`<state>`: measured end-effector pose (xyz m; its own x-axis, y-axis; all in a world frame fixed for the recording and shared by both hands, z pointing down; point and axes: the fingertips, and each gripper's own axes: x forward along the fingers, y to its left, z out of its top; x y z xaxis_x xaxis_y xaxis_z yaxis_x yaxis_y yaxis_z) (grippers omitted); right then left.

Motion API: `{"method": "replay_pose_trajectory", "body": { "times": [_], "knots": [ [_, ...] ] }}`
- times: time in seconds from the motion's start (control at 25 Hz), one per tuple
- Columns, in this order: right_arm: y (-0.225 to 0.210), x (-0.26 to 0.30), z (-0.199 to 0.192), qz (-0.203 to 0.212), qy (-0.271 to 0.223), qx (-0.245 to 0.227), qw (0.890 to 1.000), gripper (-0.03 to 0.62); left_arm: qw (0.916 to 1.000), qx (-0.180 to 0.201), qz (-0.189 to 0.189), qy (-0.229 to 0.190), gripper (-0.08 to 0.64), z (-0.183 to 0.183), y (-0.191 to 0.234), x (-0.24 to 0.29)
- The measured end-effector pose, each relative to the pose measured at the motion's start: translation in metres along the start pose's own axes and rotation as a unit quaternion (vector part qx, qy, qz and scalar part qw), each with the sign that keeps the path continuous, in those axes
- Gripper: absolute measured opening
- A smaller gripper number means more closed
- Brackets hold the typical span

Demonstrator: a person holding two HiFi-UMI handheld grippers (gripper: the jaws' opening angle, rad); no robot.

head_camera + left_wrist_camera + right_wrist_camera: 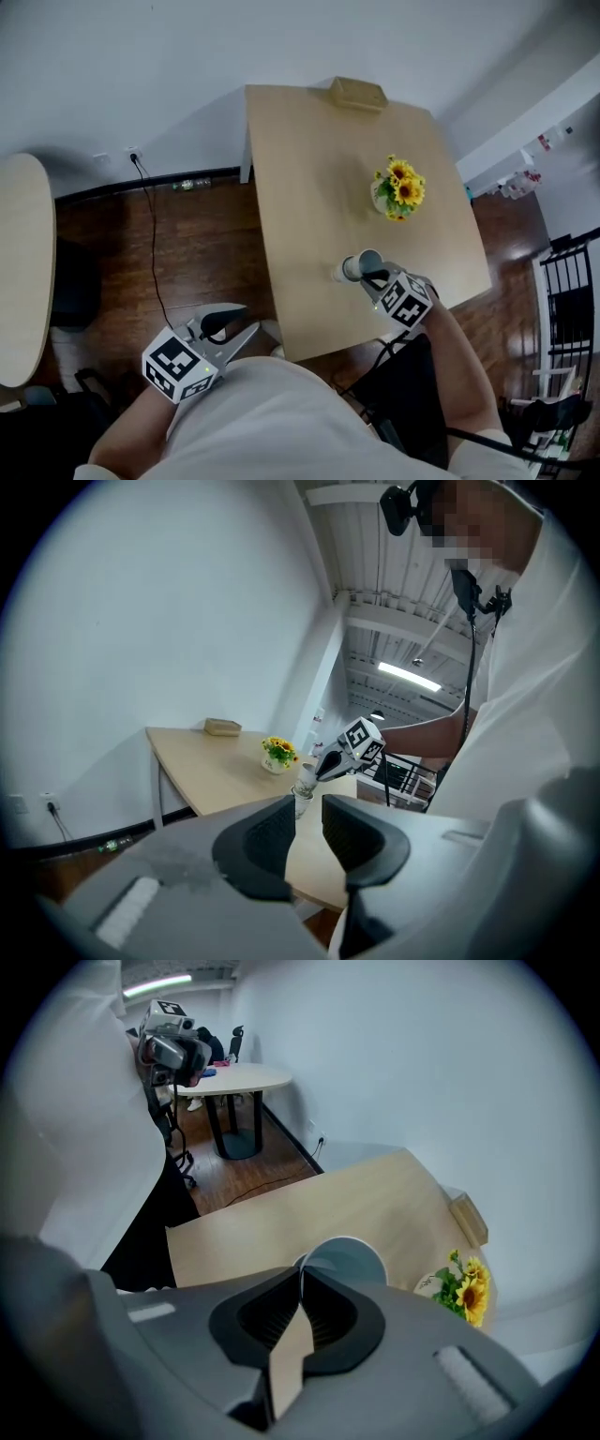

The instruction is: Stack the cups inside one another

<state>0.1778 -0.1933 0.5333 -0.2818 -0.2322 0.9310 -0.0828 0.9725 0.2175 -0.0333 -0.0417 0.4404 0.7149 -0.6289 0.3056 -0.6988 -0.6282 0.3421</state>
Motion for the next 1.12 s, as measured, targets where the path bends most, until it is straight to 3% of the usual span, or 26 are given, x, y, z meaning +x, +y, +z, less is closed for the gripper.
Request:
{"method": "replay_pose_trajectory", "body": {
  "times": [0.24,0.32,0.4,0.52,0.72,0.92,1.04,1.12],
  "knots": [
    [-0.002,0.030,-0.008,0.036,0.009,0.001,0.999,0.020,0.9992,-0.014,0.037,-0.005,0.097,-0.008,0.004,-0.006],
    [-0.002,0.036,-0.009,0.049,0.011,0.008,0.999,0.048,0.9986,-0.019,0.049,-0.005,0.097,-0.007,0.005,-0.007],
    [-0.002,0.039,-0.008,0.056,0.011,0.012,0.998,0.087,0.9984,-0.022,0.052,-0.004,0.097,-0.007,0.005,-0.008],
    [-0.001,0.036,-0.004,0.054,0.006,0.014,0.998,0.087,0.9987,-0.021,0.046,-0.001,0.097,-0.005,0.005,-0.009],
    [0.000,0.022,0.002,0.033,-0.001,0.034,0.999,0.083,0.9996,-0.017,0.022,0.009,0.097,-0.003,0.013,-0.011],
    [0.015,0.003,0.009,-0.010,-0.027,0.095,0.995,0.072,0.9992,-0.003,-0.033,0.024,0.097,-0.002,0.022,-0.010],
    [0.038,-0.010,0.014,-0.037,-0.062,0.167,0.983,0.067,0.9965,0.004,-0.071,0.043,0.097,-0.009,0.030,-0.013],
    [0.061,-0.021,0.015,-0.063,-0.086,0.223,0.969,0.064,0.9922,0.010,-0.105,0.066,0.097,-0.021,0.033,-0.015]
  ]
}}
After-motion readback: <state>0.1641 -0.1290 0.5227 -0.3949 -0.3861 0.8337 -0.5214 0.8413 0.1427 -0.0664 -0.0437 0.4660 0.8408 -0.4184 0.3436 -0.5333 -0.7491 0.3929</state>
